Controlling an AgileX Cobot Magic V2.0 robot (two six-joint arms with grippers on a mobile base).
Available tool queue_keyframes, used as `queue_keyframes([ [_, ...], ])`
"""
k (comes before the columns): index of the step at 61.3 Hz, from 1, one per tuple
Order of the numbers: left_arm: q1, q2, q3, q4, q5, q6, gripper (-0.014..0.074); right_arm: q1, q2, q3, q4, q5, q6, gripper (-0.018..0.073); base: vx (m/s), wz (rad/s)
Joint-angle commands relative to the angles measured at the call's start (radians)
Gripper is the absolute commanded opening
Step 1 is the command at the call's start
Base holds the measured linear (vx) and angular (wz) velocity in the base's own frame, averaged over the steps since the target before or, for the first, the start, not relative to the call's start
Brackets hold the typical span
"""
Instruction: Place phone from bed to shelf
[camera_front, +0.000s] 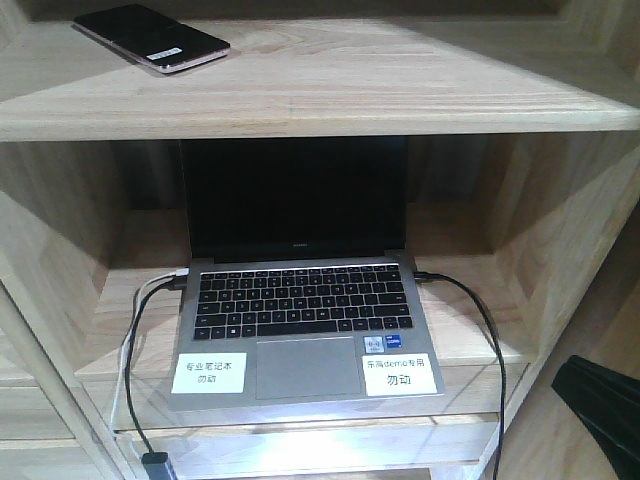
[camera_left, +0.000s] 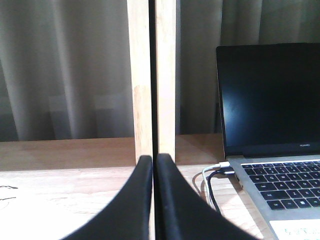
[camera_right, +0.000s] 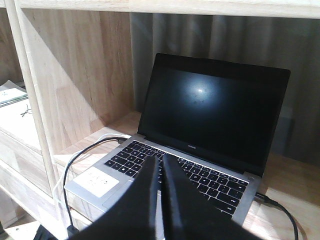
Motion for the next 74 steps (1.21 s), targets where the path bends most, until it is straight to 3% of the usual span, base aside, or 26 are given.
queue_keyframes([
  [1, -0.005, -0.006, -0.025, -0.01, -0.071, -0.009, 0.0001, -0.005, 0.008, -0.028, 0.014, -0.078, -0.002, -0.0005, 0.0, 0.0],
  [8, -0.005, -0.006, -0.025, -0.01, -0.071, -0.009, 0.0001, -0.005, 0.008, -0.028, 0.005, -0.084, 0.002, -0.0005, 0.0, 0.0],
  [14, -0.005, -0.006, -0.025, -0.01, -0.071, -0.009, 0.0001, -0.005, 0.008, -0.028, -0.062, -0.098, 0.051, -0.0005, 0.0, 0.0],
  [18, -0.005, -0.006, -0.025, -0.01, -0.071, -0.009, 0.0001, -0.005, 0.008, -0.028, -0.168, -0.106, 0.134, -0.0005, 0.0, 0.0],
  [27, -0.005, -0.006, -0.025, -0.01, -0.071, -0.009, 0.0001, -0.005, 0.008, -0.028, -0.481, -0.131, 0.454, -0.0005, 0.0, 0.0],
  [33, -0.005, -0.006, -0.025, -0.01, -0.071, -0.009, 0.0001, -0.005, 0.008, -0.028, -0.598, -0.131, 0.586, -0.0005, 0.0, 0.0],
  [45, -0.005, -0.006, -0.025, -0.01, -0.071, -0.009, 0.0001, -0.023, 0.008, -0.028, -0.613, -0.131, 0.551, -0.0005, 0.0, 0.0],
  [59, -0.005, -0.006, -0.025, -0.01, -0.071, -0.009, 0.0001, -0.245, 0.008, -0.004, -0.611, -0.141, 0.556, -0.0005, 0.0, 0.0],
  [66, -0.005, -0.006, -0.025, -0.01, -0.071, -0.009, 0.0001, -0.358, 0.008, 0.063, -0.611, -0.182, 0.61, -0.0005, 0.0, 0.0],
  [74, -0.005, -0.006, -0.025, -0.01, -0.071, -0.009, 0.0001, -0.448, 0.008, 0.127, -0.619, -0.235, 0.63, -0.0005, 0.0, 0.0],
])
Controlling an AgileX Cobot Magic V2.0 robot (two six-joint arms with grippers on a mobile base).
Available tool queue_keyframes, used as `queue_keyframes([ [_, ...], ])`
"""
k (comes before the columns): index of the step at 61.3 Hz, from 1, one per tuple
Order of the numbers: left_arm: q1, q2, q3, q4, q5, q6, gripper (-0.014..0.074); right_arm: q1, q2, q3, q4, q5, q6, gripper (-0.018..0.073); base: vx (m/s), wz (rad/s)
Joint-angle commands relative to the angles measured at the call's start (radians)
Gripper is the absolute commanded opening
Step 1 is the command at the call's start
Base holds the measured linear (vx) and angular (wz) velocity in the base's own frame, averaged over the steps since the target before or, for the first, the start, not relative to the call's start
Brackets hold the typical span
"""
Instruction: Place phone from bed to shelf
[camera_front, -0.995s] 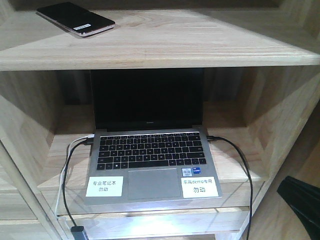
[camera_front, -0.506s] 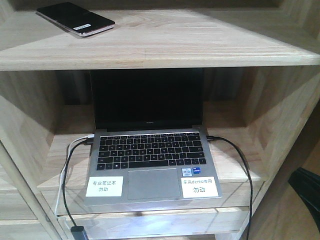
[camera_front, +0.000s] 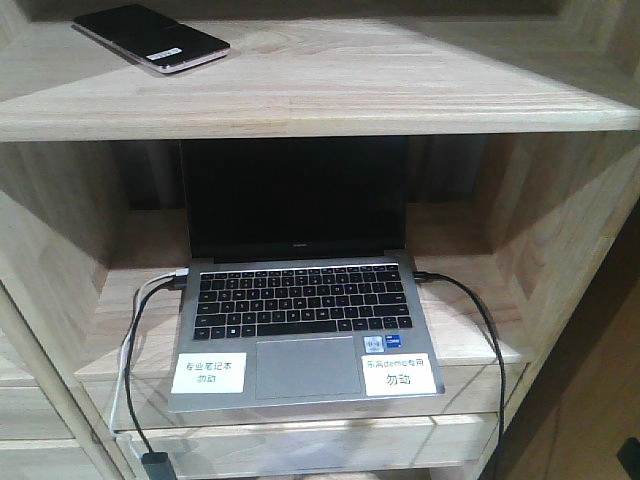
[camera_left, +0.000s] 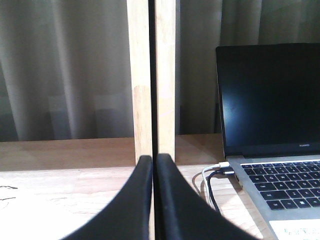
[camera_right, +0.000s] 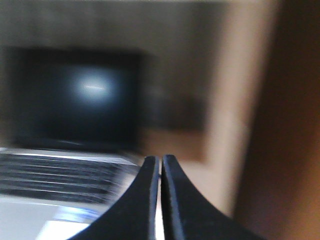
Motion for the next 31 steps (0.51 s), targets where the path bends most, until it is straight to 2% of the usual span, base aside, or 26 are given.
queue_keyframes([
  [1, -0.005, -0.006, -0.025, -0.01, -0.071, -0.009, 0.0001, -0.064, 0.008, 0.015, -0.021, -0.126, 0.013, -0.0005, 0.0, 0.0],
  [10, -0.005, -0.006, -0.025, -0.01, -0.071, -0.009, 0.0001, -0.133, 0.007, 0.078, -0.023, -0.19, 0.01, -0.0005, 0.0, 0.0],
  [23, -0.005, -0.006, -0.025, -0.01, -0.071, -0.009, 0.0001, -0.145, -0.119, 0.186, -0.023, -0.223, 0.01, -0.0005, 0.0, 0.0],
  [31, -0.005, -0.006, -0.025, -0.01, -0.071, -0.009, 0.0001, -0.145, -0.229, 0.19, -0.023, -0.117, -0.029, -0.0005, 0.0, 0.0],
])
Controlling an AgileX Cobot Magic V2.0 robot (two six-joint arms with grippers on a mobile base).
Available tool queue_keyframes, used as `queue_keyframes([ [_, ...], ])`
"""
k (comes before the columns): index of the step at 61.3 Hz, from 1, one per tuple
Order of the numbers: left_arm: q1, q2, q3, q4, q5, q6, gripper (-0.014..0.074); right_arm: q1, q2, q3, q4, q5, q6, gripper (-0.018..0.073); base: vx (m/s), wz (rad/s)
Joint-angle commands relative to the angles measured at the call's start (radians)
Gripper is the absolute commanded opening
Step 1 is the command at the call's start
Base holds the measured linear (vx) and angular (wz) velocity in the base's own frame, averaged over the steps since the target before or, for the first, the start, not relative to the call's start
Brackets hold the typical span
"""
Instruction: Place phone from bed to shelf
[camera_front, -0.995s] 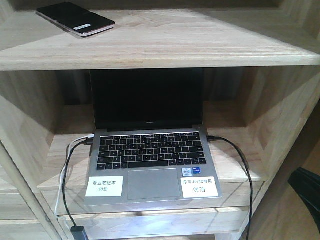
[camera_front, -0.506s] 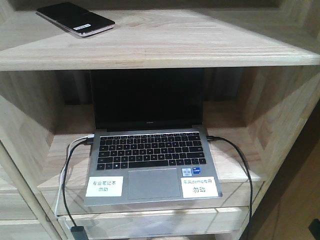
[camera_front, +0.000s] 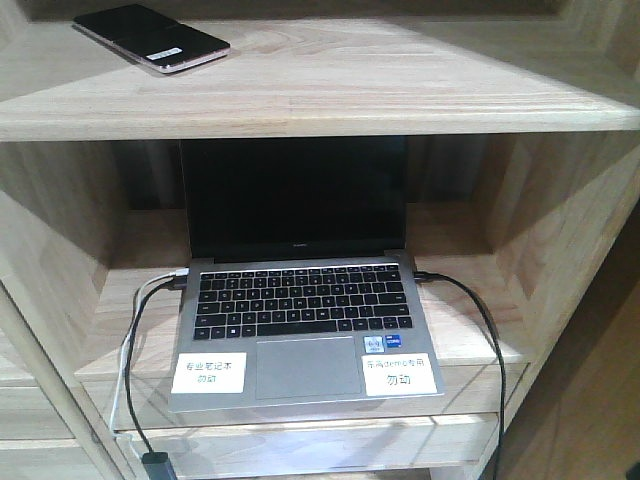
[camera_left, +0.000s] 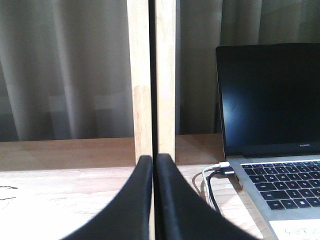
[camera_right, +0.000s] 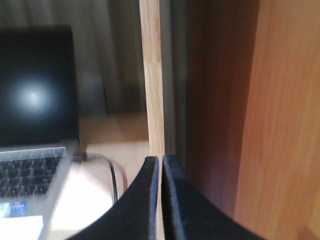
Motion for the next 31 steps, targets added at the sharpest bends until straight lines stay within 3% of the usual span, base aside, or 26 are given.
queue_keyframes([
  [1, -0.005, -0.006, -0.025, -0.01, -0.071, -0.009, 0.0001, -0.007, -0.066, 0.009, -0.013, -0.006, -0.039, -0.0005, 0.0, 0.0],
  [31, -0.005, -0.006, -0.025, -0.01, -0.071, -0.009, 0.0001, -0.005, -0.135, 0.009, -0.01, 0.055, -0.044, -0.0005, 0.0, 0.0],
])
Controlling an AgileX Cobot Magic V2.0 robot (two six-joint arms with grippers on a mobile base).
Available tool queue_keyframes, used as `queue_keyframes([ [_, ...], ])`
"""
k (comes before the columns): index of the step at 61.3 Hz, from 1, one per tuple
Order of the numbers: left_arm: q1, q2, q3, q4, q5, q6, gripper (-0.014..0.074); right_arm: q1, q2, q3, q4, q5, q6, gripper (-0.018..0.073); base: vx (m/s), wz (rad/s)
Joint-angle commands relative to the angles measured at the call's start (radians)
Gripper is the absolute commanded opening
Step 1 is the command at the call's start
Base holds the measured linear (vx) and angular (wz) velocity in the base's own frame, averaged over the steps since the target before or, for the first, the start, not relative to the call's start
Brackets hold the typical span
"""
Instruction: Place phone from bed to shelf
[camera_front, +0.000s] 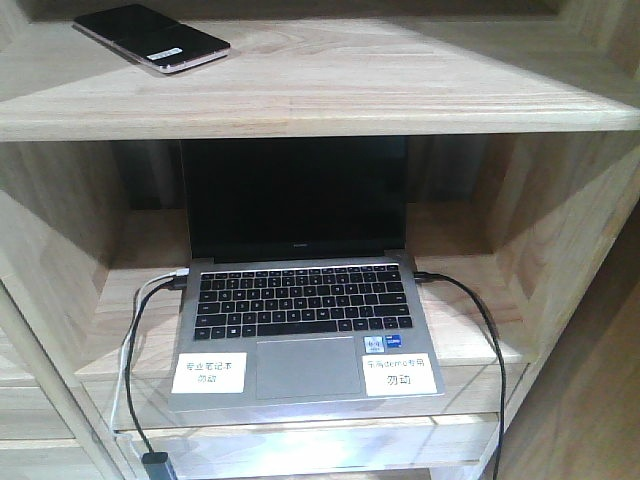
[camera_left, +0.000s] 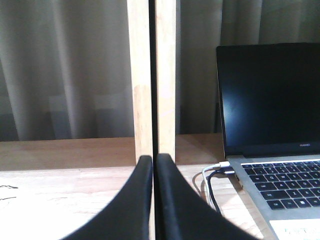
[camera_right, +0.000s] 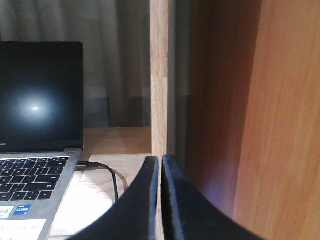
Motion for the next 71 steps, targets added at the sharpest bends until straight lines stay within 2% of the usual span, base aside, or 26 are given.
queue_keyframes([
  [1, -0.005, -0.006, -0.025, -0.01, -0.072, -0.009, 0.0001, -0.003, -0.014, 0.008, -0.008, -0.064, -0.009, -0.0005, 0.0, 0.0],
  [71, -0.005, -0.006, -0.025, -0.01, -0.072, -0.009, 0.0001, -0.003, -0.014, 0.008, -0.008, -0.056, -0.009, -0.0005, 0.0, 0.0],
])
